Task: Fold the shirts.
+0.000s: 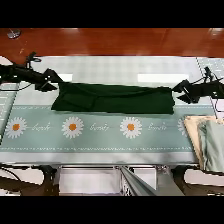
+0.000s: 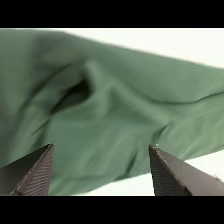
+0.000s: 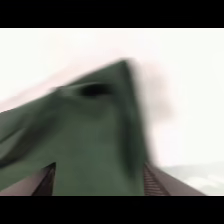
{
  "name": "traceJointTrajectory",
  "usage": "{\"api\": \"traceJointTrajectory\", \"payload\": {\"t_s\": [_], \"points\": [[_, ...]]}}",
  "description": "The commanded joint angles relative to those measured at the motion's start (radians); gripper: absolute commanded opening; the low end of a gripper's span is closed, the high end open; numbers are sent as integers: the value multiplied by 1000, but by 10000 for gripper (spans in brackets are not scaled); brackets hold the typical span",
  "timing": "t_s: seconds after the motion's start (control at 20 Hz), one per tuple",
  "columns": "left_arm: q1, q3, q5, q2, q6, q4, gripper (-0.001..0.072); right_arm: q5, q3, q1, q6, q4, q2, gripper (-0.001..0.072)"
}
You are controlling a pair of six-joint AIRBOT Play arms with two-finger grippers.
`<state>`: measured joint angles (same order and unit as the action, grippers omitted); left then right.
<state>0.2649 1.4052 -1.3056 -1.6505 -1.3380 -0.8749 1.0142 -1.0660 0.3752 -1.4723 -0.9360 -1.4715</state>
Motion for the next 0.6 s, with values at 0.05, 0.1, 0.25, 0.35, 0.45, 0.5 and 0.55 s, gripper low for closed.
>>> {"api": "traceJointTrajectory", "payload": {"t_s": [0.05, 0.1, 0.25, 0.35, 0.45, 0.5, 0.55], "points": [[49, -14, -5, 85, -25, -68, 697, -4, -4, 42, -105, -111, -23, 621], [39, -25, 10, 100, -25, -68, 697, -4, -4, 26, -100, -79, -46, 621], [-10, -30, 19, 105, -25, -68, 696, -1, -4, -51, -77, -9, -124, 621], [-43, -30, 22, 104, -24, -68, 697, 0, -4, -99, -55, 39, -156, 621], [-71, -30, 21, 103, -24, -68, 697, 3, -4, -145, -1, 123, -165, 581], [-82, -30, 21, 103, -24, -68, 696, 9, -8, -159, 6, 129, -161, 374], [-91, -30, 21, 103, -17, -68, 694, 26, -17, -164, 24, 127, -154, 14]]}}
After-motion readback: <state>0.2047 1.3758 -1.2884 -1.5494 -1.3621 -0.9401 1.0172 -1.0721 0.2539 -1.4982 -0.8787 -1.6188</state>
